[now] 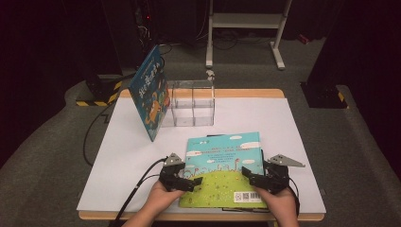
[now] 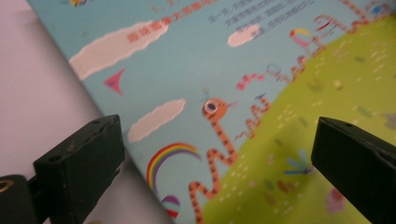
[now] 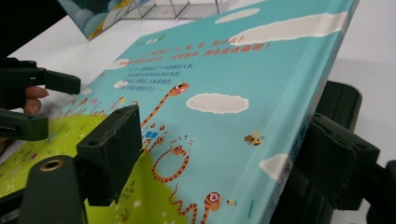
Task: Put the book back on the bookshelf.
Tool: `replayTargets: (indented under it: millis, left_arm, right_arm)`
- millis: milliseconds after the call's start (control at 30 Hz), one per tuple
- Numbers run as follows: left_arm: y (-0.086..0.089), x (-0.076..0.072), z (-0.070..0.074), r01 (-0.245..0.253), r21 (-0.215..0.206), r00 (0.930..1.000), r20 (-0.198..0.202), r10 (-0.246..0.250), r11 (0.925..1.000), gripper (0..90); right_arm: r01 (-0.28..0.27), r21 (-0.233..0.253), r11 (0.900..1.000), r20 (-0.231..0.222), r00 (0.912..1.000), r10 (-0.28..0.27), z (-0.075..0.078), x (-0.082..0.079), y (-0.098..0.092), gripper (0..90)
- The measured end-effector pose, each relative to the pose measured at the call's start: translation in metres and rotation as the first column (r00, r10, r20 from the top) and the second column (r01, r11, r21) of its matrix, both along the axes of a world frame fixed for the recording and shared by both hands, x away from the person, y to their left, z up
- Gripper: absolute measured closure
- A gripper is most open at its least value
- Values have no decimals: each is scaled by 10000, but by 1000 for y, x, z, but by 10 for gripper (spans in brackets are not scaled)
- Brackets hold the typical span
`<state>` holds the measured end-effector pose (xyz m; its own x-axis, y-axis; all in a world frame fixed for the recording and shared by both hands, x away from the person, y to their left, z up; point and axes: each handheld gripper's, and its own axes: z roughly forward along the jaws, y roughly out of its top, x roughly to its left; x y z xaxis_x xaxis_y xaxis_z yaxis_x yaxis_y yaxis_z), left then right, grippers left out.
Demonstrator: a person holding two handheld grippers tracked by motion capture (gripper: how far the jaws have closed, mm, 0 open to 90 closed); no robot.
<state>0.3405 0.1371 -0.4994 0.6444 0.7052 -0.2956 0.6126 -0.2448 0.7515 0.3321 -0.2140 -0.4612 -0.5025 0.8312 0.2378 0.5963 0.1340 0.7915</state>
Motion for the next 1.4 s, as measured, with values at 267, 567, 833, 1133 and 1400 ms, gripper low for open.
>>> replayTargets:
  millis: [267, 567, 833, 1133, 1400]
  left_arm:
    - [5, -1, -2, -51, -303, 9999, -140, 47, 9995, 75]
    - [7, 0, -6, 32, -744, 9991, -425, -64, 9972, 66]
    - [7, 1, -7, 63, -754, 9989, -460, -97, 9971, 64]
    - [7, 2, -7, 113, -706, 9983, -564, -153, 9974, 60]
    - [7, 2, -7, 112, -715, 9978, -636, -158, 9974, 59]
  right_arm:
    - [29, -59, 10000, -19, 10000, -30, -2, -1, -2, 197]
    - [-33, 72, 10000, -83, 10000, 33, -3, -1, -5, 210]
    - [24, 121, 9999, -124, 9999, -23, -2, -1, -5, 227]
    - [134, 107, 9999, -81, 9999, -133, 0, -3, -6, 267]
    - [166, 119, 9998, -39, 9999, -165, 2, -3, -7, 297]
